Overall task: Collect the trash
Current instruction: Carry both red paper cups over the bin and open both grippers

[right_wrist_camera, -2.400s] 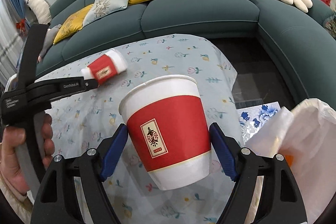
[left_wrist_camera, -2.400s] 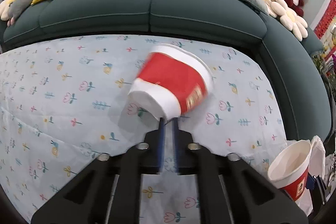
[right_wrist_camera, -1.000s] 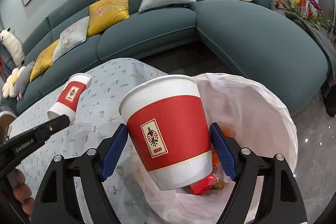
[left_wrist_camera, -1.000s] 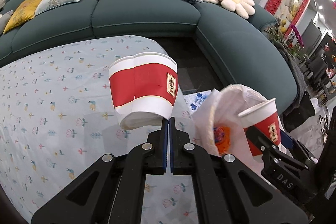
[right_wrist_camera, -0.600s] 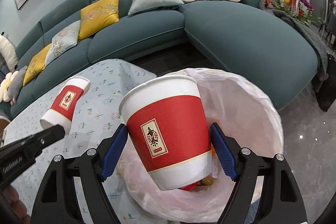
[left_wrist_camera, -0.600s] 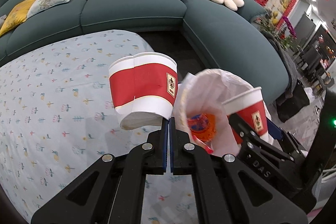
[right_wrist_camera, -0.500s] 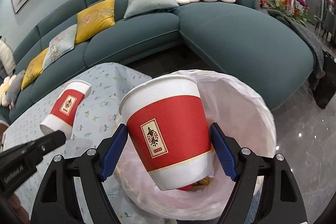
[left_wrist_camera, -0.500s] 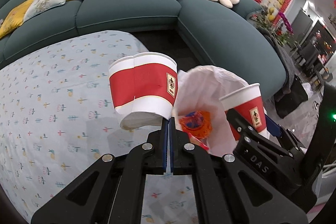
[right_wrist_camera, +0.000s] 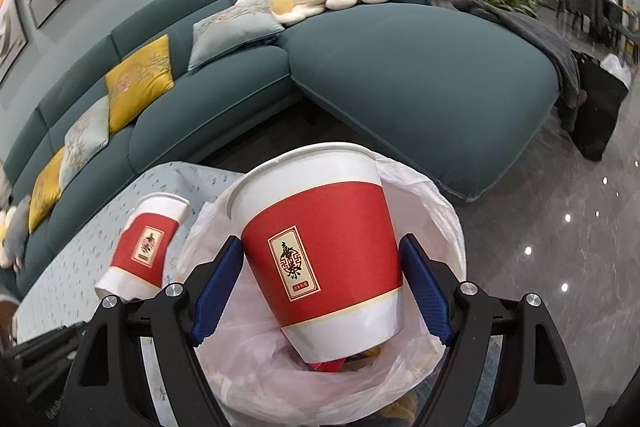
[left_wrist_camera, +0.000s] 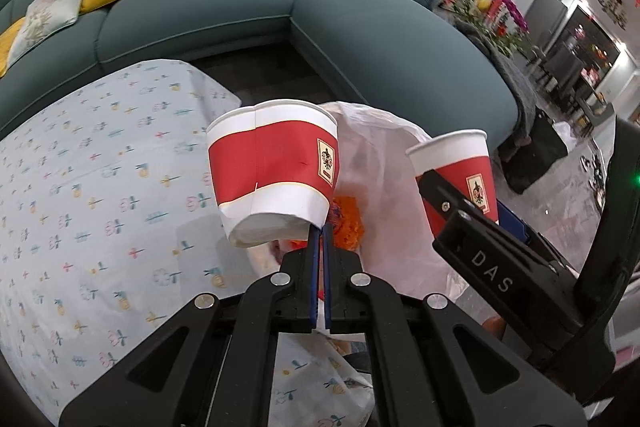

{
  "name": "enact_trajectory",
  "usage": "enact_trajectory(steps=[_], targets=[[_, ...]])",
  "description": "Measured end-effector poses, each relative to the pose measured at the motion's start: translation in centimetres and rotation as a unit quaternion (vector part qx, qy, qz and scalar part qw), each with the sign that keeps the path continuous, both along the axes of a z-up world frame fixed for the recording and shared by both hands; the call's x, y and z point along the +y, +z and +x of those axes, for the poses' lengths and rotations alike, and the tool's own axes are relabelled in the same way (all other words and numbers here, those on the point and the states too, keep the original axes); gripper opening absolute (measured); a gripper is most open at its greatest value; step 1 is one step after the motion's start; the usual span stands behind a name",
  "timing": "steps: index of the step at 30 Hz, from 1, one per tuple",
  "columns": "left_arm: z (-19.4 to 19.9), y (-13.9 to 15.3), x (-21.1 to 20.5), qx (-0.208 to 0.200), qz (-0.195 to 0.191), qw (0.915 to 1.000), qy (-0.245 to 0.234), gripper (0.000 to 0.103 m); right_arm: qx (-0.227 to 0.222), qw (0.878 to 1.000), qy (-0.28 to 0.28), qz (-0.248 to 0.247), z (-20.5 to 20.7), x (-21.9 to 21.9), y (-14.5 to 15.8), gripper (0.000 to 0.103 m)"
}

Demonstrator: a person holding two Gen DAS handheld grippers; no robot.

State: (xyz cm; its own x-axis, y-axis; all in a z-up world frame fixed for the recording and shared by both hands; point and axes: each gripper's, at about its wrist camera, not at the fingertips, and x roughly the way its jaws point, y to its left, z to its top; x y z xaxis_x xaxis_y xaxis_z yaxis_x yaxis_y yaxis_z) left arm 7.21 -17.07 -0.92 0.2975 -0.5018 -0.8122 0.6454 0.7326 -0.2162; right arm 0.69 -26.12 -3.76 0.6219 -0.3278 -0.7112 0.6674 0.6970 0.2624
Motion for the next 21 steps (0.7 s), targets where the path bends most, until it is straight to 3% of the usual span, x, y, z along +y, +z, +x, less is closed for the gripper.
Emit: enact_trajectory(steps=[16, 21], targets=[[0.44, -0.87, -0.72, 0.010, -0.002, 0.9998, -0.015, 0.002, 0.004, 1.000, -0.005, 0.005, 0.55, -0.35, -0.64, 0.077], [0.62, -1.00, -0.41, 0.013, -0.004, 0.9999, -0.004, 0.017, 0.006, 1.000, -0.007, 0.002, 0.63, -0.24, -0.62, 0.078]])
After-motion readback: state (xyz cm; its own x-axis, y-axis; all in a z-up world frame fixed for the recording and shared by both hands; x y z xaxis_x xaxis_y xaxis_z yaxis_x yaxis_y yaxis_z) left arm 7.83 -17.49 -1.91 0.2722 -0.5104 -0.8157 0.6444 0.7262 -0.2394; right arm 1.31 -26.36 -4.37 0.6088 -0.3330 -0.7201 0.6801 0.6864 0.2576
